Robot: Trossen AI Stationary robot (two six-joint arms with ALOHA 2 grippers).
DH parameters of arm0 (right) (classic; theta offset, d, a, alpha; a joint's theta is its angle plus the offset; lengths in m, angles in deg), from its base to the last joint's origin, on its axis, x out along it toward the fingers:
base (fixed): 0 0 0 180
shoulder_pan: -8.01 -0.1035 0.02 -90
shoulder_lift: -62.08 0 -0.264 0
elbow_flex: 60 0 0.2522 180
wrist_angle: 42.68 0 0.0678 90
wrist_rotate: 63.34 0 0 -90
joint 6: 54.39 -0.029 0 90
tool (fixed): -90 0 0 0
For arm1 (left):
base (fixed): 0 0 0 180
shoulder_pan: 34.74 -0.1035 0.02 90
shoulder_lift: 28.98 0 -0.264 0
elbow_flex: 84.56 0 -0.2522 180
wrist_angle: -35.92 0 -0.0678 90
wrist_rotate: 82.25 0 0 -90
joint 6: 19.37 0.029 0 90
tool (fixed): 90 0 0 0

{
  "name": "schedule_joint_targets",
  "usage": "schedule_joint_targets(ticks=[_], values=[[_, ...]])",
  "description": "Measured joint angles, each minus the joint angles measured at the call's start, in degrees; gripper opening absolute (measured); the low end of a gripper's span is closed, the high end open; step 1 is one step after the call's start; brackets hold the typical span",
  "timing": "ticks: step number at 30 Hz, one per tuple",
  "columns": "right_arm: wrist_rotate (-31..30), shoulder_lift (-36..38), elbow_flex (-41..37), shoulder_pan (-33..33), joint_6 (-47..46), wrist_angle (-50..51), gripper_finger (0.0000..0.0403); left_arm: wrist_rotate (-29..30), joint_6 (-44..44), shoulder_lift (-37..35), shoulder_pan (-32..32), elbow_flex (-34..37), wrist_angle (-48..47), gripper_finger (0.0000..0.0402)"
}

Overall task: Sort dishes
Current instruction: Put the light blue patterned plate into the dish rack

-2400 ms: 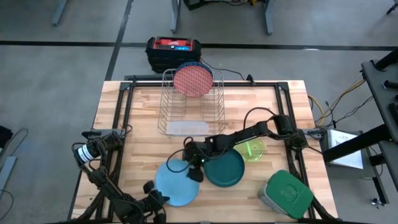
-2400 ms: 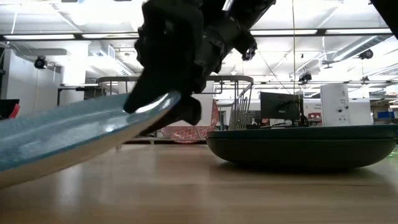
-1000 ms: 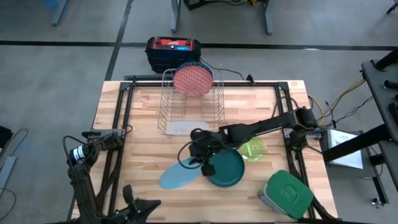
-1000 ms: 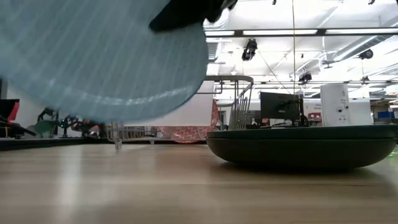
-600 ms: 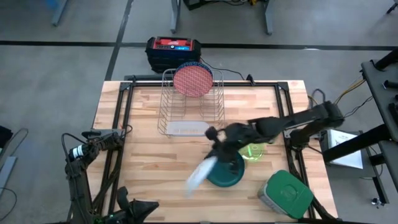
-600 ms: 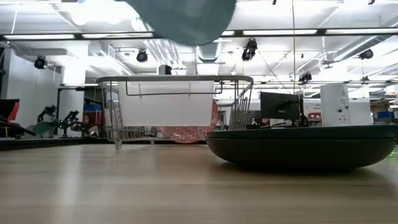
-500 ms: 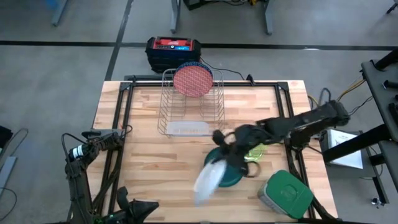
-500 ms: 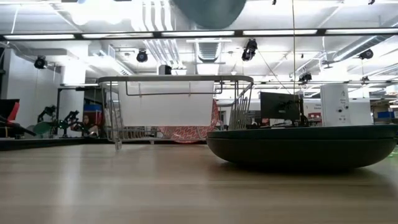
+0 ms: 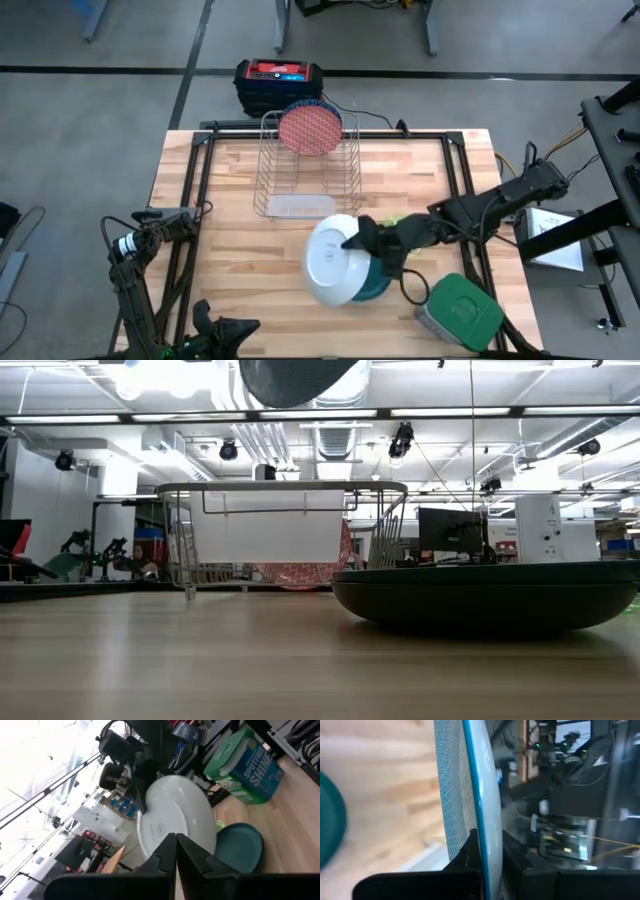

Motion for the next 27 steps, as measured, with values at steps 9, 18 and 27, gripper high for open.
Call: schedule_joint_targets(ticks=[9,18,27], values=[[-2.8,-1.1,0.0,-0.9,22.2,-11.7,0.0012,0.7,0.7,-0.1,-0.3,0.6,0.0,0.0],[-3.4,-1.4,0.0,0.7,45.9,-22.6,0.0012,0.6,0.7,-0.2,-0.3,0.6,0.0,0.0],[-3.0,-1.4,0.0,2.2,67.1,-22.7,0.0012,-0.1,0.9,-0.2,-0.3,0.6,0.0,0.0]])
